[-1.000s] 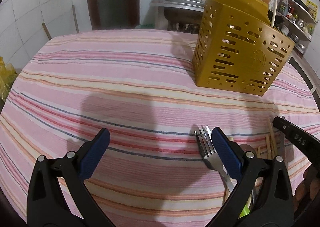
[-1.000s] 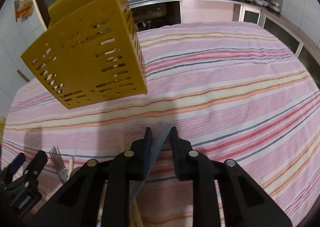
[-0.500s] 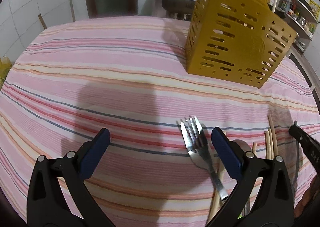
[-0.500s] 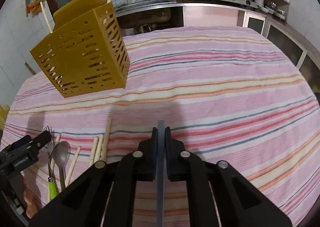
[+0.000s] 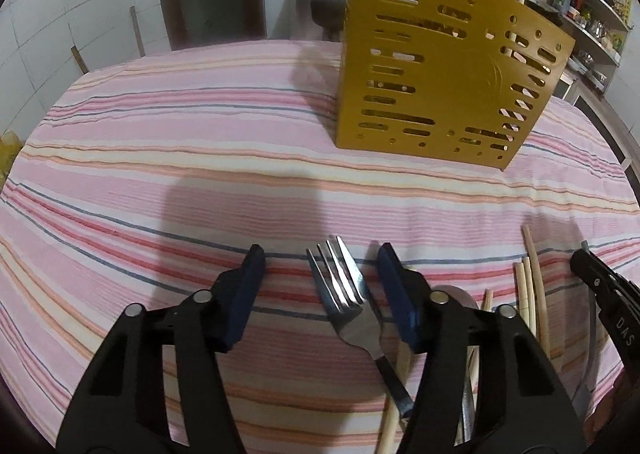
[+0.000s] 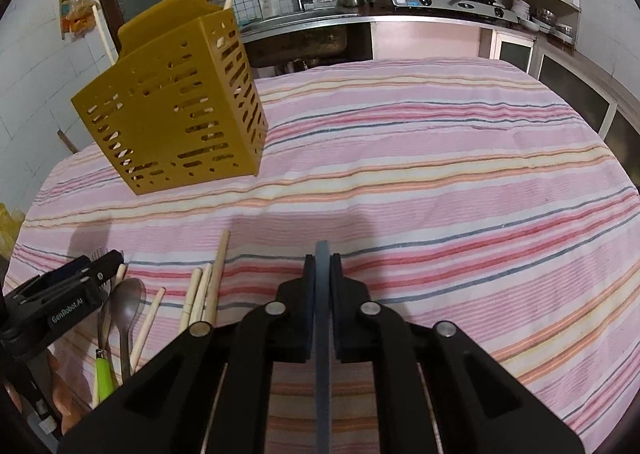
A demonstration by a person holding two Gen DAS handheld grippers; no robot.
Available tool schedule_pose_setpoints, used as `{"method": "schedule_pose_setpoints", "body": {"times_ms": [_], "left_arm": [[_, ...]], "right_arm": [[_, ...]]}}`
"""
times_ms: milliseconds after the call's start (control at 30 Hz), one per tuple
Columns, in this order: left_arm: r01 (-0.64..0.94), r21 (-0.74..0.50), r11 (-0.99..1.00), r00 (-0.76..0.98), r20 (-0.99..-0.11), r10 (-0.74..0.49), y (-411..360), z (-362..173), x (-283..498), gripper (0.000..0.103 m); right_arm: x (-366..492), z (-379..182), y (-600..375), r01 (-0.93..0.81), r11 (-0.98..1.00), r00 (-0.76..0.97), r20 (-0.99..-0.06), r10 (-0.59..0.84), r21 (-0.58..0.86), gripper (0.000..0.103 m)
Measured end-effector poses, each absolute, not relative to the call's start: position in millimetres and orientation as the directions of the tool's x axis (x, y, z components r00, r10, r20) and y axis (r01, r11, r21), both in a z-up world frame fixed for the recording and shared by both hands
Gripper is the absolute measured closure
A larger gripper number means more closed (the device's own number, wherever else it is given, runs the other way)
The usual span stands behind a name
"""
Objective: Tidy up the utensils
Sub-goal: 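Close the left tool on the green-handled fork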
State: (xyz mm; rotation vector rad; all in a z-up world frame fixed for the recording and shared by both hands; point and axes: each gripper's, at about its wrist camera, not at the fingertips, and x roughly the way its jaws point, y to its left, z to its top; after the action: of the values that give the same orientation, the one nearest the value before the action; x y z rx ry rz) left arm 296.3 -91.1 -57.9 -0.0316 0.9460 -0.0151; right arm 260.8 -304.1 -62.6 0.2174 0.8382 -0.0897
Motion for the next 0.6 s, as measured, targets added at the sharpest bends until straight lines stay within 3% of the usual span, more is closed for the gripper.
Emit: {"method": "schedule_pose_setpoints", "body": {"times_ms": [133,200,267,600], "left_arm": [[0.006,-0.035,0.999,0.577,-0.816,-0.032,-93.4,-57.4,298.8,0.056],[0.019,-0.027,0.999,0.575,-0.818,-0.033,-95.7,-56.3,299.3,0.069],[0.037,-0.027,0.999,0.571,-0.82,-0.043,-99.0,-55.0,296.7,0.077],[0.066,-0.054,0.996,0.595,-0.799,-0.083,-90.7,-47.8,285.8,0.087]], "right_arm": [[257.5,-62.1,-305.1,0.174,0.971,0.669,-0.743,0.004,0.162,0.096],[256.3,-61.9,-303.5,0.173,0.972,0.67,-0.742,0.0,0.157,0.096],[254.9,-61.6,-302.0,0.172,0.974,0.671,-0.742,-0.005,0.149,0.096],[251.3,-61.2,-298.8,0.179,0.973,0.68,-0.733,-0.017,0.143,0.096]]}}
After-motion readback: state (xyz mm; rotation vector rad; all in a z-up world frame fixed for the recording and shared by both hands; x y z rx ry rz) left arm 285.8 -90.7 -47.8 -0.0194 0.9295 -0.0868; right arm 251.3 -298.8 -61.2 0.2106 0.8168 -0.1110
